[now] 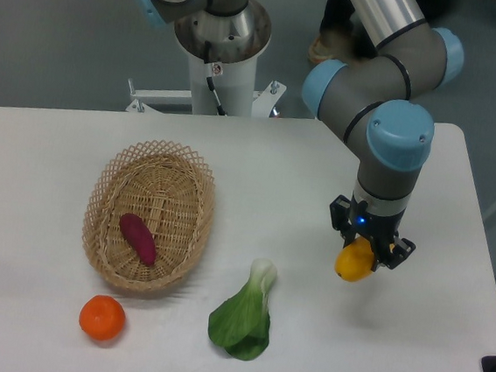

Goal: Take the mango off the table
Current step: 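Lift the grasped mango up off the table and hold it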

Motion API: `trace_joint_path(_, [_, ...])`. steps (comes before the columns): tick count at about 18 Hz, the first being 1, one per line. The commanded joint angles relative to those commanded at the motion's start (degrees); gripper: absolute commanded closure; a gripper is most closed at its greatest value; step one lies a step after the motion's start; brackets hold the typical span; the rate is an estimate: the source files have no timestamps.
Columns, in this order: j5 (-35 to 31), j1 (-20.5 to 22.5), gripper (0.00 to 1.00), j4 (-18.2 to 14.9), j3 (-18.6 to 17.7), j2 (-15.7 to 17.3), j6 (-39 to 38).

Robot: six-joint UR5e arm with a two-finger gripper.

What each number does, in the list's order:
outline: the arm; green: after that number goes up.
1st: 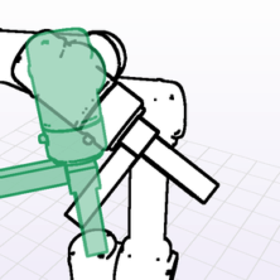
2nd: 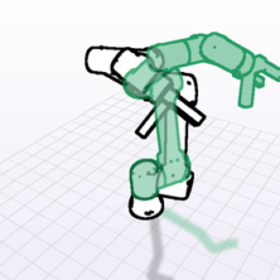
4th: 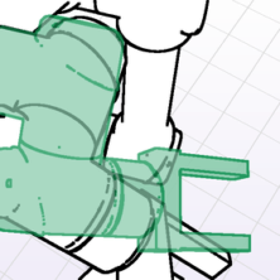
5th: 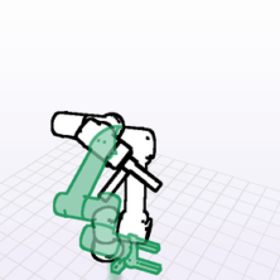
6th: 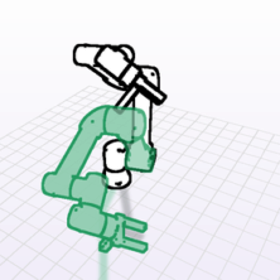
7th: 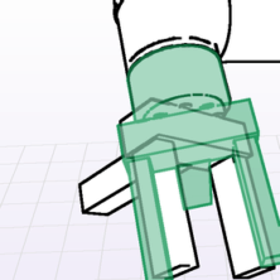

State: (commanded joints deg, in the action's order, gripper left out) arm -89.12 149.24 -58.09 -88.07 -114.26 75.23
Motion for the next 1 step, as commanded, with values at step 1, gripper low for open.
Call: trace_joint_path(1, [0.0,0.0,0.55,0.0,0.0,0.0,0.1])
